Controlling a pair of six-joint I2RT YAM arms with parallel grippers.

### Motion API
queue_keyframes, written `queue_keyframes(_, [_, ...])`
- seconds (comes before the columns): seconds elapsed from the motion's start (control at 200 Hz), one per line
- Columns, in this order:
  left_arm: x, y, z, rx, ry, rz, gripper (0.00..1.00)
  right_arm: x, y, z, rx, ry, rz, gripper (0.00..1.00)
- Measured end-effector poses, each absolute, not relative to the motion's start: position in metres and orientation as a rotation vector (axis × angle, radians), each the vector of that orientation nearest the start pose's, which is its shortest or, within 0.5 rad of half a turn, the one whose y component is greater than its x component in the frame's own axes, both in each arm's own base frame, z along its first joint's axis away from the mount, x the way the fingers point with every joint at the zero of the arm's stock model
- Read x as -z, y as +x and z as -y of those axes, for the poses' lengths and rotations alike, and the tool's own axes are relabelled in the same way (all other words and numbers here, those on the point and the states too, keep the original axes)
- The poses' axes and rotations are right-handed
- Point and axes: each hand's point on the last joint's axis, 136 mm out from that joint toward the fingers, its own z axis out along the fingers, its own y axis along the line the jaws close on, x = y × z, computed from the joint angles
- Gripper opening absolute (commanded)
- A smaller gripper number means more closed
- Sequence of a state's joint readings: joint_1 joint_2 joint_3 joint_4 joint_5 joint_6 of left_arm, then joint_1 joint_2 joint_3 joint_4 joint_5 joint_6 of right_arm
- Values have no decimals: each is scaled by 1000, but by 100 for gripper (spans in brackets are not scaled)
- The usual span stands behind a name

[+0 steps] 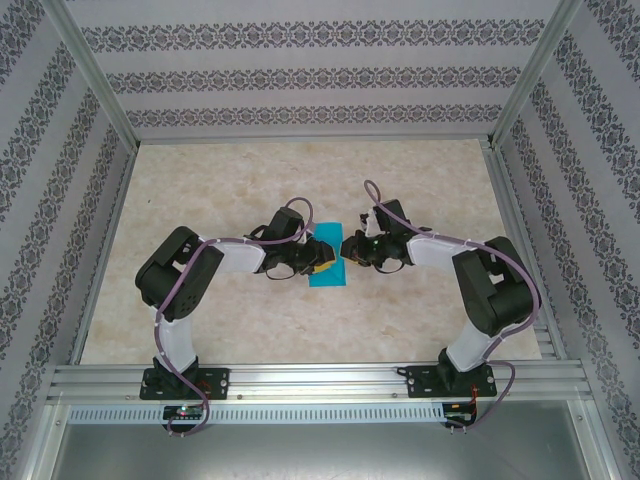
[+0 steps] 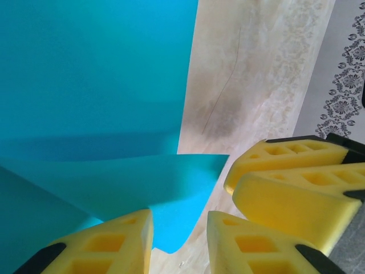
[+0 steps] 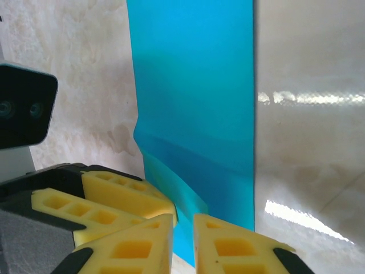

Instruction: Fold a paper plane with a square sheet of paper (pick it up from the middle)

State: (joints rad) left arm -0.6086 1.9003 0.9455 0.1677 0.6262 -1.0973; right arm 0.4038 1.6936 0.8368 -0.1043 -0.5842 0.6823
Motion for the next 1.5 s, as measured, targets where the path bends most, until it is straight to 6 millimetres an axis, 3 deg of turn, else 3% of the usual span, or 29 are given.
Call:
queue_keyframes(0.12, [-46, 309, 338, 1425, -306, -2729, 31, -47, 318, -239, -1127, 116, -2715, 15])
queue_keyframes(0.395, [-46, 310, 336, 1422, -314, -2729, 31, -41, 317, -234, -1075, 107, -2742, 28])
queue_keyframes(0.584, [-46, 310, 336, 1422, -316, -2729, 31, -40, 315, -231, -1038, 98, -2752, 29])
queue_keyframes(1.089, [-47, 311, 336, 1423, -315, -2728, 30, -40, 320, -239, -1096, 72, -2750, 20])
queue_keyframes(1.309, [-49, 312, 337, 1425, -313, -2724, 30, -34, 319, -241, -1107, 60, -2765, 7])
queue_keyframes(1.504, [-49, 312, 338, 1432, -306, -2725, 30, -32, 322, -243, -1098, 36, -2768, 6])
